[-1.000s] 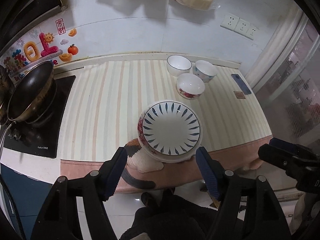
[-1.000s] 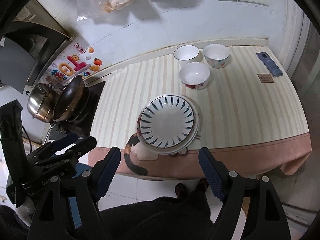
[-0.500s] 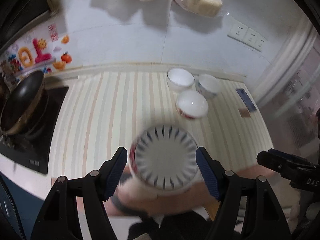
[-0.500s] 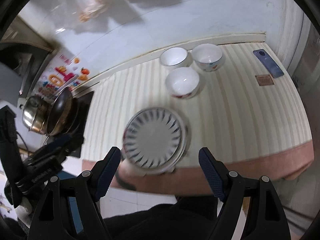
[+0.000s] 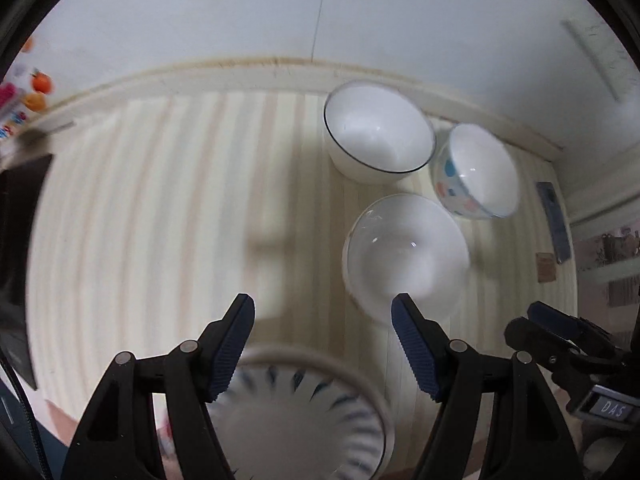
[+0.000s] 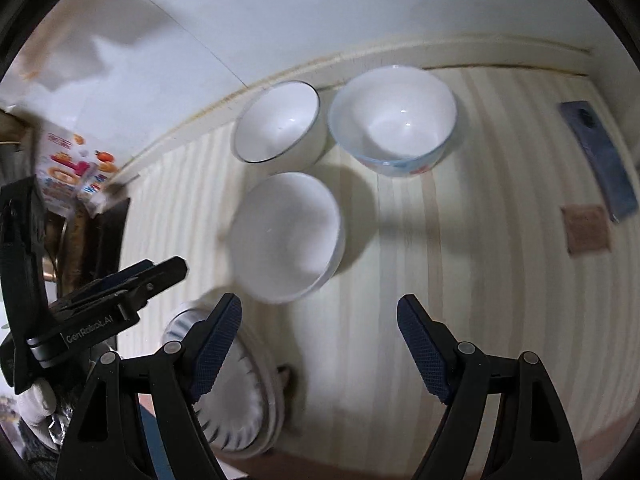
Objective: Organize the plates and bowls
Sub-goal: 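Grasp the plain white bowl with the left gripper while the right gripper grips it too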
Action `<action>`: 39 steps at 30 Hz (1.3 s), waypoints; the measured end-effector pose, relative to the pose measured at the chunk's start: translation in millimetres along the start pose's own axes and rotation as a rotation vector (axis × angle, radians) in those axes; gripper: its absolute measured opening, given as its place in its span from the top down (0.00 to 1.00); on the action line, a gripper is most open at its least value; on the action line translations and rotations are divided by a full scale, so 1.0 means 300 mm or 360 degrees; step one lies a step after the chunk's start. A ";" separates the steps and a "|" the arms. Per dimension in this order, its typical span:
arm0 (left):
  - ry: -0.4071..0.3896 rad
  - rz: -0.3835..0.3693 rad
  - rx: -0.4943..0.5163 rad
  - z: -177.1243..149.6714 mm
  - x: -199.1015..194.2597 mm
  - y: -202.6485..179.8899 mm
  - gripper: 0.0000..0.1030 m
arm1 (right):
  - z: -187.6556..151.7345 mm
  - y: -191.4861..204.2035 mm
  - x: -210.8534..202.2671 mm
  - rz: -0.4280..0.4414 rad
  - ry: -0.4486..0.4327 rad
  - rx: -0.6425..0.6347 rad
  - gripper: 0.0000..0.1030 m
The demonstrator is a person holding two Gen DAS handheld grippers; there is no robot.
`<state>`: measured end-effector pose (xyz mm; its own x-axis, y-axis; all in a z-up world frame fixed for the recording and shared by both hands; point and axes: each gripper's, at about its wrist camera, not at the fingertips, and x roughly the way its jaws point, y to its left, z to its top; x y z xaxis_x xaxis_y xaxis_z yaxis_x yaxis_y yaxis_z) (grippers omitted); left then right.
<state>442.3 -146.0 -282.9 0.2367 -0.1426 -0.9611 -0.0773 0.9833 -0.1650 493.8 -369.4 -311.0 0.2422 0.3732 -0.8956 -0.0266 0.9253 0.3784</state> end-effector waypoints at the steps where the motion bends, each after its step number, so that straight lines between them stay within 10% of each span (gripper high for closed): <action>1: 0.0014 -0.0007 -0.0007 0.011 0.025 -0.007 0.33 | 0.034 -0.018 0.044 0.0001 0.0027 -0.0002 0.20; 6: 0.0078 -0.0047 0.0001 0.054 0.143 -0.030 0.61 | 0.113 -0.075 0.198 0.0089 0.0102 0.0055 0.40; 10: 0.0100 -0.0062 0.0015 0.073 0.194 -0.044 0.79 | 0.130 -0.081 0.275 0.0143 0.0140 0.0084 0.79; 39: 0.0013 -0.0087 0.0210 -0.197 0.016 -0.315 0.82 | -0.166 -0.151 -0.041 0.0112 0.0129 0.0046 0.80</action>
<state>393.5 -246.2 -284.9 0.2289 -0.1967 -0.9534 0.0636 0.9803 -0.1870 443.9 -412.5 -328.8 0.1616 0.4428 -0.8819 -0.0124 0.8945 0.4468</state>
